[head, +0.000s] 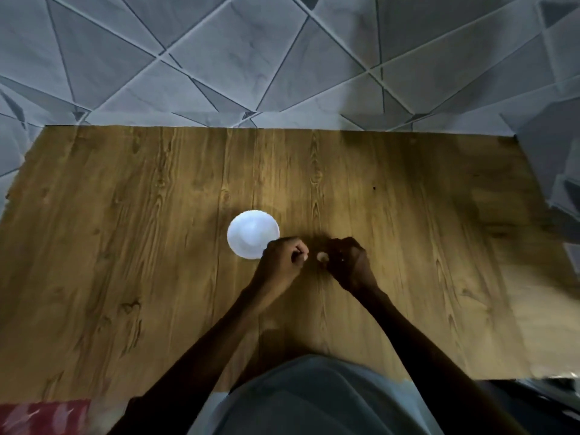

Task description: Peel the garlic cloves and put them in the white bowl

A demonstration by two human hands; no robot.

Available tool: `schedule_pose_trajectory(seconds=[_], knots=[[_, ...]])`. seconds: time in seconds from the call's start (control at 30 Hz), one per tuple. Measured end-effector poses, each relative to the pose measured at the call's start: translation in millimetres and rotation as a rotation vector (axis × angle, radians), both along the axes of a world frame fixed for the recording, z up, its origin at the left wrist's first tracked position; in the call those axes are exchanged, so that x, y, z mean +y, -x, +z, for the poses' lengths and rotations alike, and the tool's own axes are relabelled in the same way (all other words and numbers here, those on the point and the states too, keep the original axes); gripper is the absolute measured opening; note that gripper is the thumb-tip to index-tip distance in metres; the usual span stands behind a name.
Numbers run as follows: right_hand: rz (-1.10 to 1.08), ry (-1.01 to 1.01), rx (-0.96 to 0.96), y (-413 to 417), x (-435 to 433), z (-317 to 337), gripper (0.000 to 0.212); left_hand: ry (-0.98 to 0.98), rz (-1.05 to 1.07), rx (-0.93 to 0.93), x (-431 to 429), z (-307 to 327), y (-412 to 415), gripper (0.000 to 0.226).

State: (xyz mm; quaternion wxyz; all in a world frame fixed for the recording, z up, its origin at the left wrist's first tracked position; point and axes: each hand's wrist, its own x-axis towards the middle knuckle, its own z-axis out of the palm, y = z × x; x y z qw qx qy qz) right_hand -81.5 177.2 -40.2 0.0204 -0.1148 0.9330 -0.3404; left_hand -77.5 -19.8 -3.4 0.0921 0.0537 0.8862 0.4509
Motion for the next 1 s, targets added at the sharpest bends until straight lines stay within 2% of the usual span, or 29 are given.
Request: schedule_pose_trajectory(seconds=[0.07,0.2,0.33,0.47,0.6,0.7,0.87,1.0], knots=[[-0.004,0.008,-0.017,2,-3,2,0.029,-0.028,0.081,-0.103,16,-18,-3,0.011],[0.011,0.099,-0.026,4,-5,10,0.015,-0.064,0.203,-0.261,38,-31,0,0.029],[0.017,0.247,-0.082,8,3,7,0.019,-0.101,0.266,-0.263,48,-32,2,0.028],[-0.007,0.206,-0.102,16,11,-1,0.02,-0.084,0.302,-0.226,50,-34,2,0.022],[0.048,0.225,-0.127,22,20,-5,0.029,-0.121,0.281,-0.182,52,-30,4,0.029],[0.112,0.211,-0.134,26,23,-4,0.015,-0.091,0.247,-0.167,54,-29,6,0.031],[-0.01,0.312,-0.176,26,22,-1,0.014,-0.164,0.362,-0.283,57,-31,5,0.023],[0.004,0.398,-0.181,25,21,4,0.007,-0.201,0.387,-0.35,57,-30,4,0.026]])
